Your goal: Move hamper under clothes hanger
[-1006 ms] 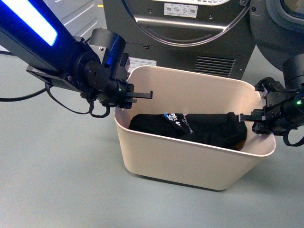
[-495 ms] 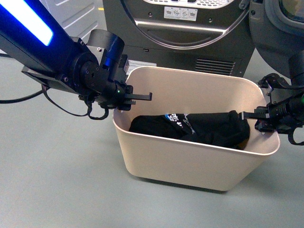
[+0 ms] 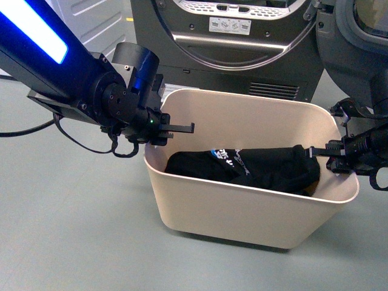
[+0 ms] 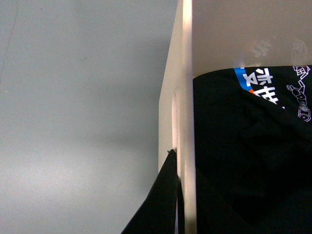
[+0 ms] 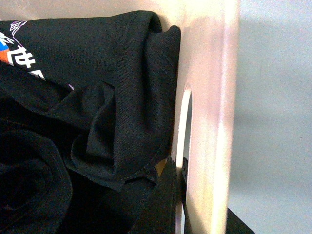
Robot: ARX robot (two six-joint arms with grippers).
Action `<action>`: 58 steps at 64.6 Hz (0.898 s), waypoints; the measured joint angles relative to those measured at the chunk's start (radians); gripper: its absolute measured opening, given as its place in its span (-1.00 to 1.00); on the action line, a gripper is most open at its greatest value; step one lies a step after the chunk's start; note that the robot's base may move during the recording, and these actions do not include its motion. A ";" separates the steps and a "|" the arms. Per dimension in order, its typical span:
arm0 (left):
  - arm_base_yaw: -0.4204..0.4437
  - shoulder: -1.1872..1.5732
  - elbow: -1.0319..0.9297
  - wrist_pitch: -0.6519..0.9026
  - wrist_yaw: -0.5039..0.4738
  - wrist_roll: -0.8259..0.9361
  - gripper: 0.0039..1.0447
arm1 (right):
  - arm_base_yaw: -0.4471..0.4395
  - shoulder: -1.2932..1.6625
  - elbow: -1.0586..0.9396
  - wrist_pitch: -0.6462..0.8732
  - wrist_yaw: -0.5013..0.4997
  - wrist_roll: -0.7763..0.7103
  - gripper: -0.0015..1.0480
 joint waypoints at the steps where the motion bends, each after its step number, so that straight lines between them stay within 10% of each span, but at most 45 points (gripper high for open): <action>1: 0.000 0.000 0.000 0.000 0.000 0.000 -0.94 | 0.000 0.000 0.000 0.000 0.000 0.000 -0.94; 58: 0.010 -0.004 -0.005 0.001 -0.001 0.000 -0.94 | 0.009 -0.005 0.000 0.004 -0.003 0.002 -0.94</action>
